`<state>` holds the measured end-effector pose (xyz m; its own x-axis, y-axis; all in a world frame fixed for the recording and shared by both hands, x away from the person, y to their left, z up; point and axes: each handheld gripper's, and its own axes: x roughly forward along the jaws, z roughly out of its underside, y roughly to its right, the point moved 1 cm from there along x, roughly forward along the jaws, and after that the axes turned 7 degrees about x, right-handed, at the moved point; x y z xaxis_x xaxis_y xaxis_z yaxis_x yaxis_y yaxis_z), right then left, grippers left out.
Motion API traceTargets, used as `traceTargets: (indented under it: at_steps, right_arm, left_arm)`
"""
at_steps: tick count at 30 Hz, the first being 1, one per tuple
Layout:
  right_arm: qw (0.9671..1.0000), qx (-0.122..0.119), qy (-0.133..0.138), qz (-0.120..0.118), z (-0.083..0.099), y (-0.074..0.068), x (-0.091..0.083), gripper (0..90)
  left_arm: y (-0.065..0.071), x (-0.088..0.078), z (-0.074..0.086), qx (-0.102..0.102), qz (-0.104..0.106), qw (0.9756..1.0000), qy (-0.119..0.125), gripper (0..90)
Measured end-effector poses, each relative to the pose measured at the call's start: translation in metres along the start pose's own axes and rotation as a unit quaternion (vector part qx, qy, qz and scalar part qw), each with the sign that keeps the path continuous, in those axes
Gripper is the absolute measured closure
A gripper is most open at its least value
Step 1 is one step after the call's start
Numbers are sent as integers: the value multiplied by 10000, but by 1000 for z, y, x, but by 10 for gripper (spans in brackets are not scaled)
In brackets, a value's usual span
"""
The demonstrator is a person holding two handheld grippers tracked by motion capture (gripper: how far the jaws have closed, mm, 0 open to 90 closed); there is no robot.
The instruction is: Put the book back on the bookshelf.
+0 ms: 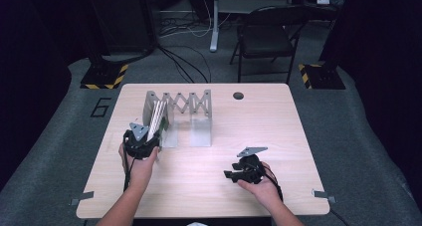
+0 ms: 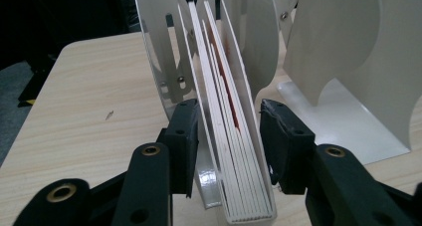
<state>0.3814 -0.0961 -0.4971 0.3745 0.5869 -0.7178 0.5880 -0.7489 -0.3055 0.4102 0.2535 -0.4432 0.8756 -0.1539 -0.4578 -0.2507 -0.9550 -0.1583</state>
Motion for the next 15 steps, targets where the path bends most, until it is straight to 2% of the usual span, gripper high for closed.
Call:
traceTargets:
  at_steps: [11,15]
  right_arm:
    - [9999,-138,74,17,-1,2,1,509]
    - [9999,-89,60,19,-1,1,1,509]
  left_arm:
    - [1,-17,-4,-146,191,9995,196,581]
    - [0,-24,-5,-138,245,9993,251,571]
